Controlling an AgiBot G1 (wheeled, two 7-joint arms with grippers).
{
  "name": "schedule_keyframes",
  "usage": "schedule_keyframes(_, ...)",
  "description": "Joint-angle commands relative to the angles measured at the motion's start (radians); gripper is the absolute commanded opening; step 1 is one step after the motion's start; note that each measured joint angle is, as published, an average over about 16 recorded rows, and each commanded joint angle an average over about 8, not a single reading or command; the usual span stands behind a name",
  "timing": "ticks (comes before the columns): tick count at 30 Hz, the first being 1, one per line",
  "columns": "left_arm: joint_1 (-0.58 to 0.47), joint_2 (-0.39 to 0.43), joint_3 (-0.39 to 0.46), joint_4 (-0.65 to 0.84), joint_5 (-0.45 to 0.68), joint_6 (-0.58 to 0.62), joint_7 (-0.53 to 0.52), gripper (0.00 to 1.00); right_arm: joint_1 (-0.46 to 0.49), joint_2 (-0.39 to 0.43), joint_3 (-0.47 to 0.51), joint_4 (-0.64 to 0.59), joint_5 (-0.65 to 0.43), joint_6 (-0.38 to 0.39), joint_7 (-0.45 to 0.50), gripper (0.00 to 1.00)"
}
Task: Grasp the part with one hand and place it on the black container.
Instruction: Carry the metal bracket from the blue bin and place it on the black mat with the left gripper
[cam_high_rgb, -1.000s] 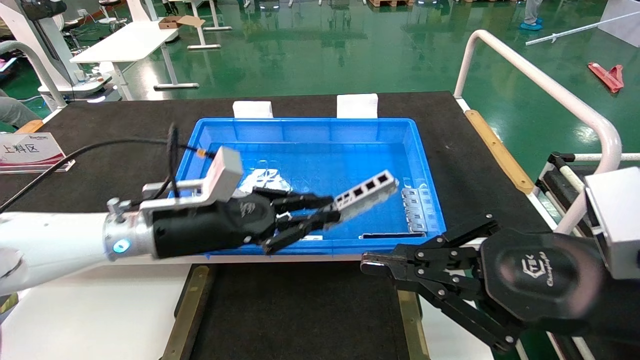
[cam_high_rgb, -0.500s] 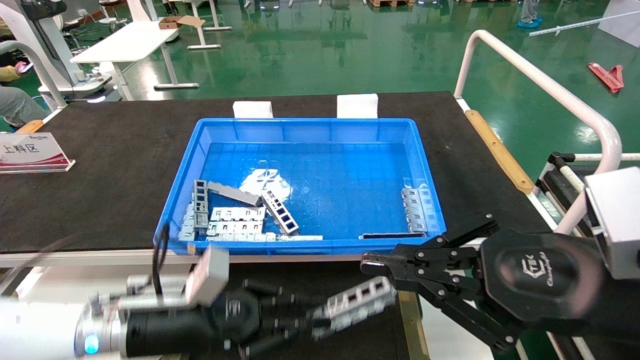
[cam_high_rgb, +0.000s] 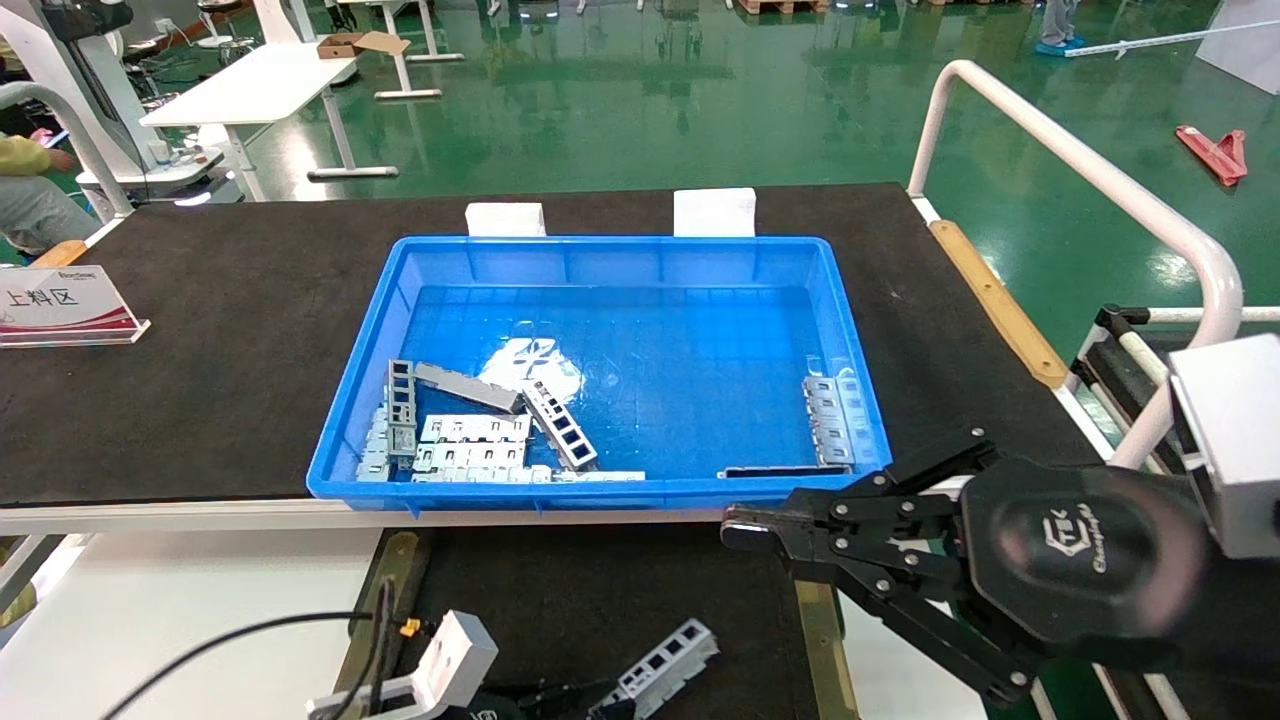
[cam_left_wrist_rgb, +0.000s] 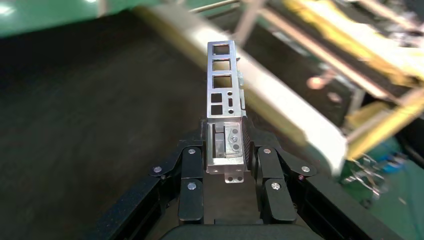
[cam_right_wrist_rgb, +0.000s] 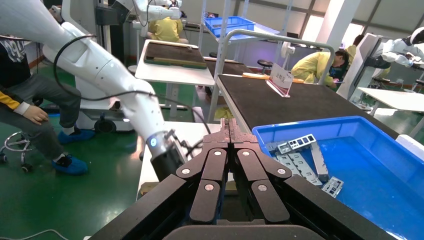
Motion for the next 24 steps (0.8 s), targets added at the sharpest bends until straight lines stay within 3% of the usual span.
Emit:
schedule_keyframes(1, 0.028, 0.004, 0.010, -0.030, 0.005, -0.086, -0.023, 0.00, 0.000, 0.000, 0.000, 0.000, 0.000, 0.000, 0.000, 0.00)
schedule_keyframes(10, 0.075, 0.105, 0.001, -0.006, -0.044, -0.315, -0.097, 0.00, 0.000, 0.000, 0.000, 0.000, 0.000, 0.000, 0.000, 0.00)
schedule_keyframes(24, 0.097, 0.274, -0.071, 0.092, -0.103, -0.556, -0.128, 0.00, 0.000, 0.000, -0.001, 0.000, 0.001, 0.000, 0.000, 0.00)
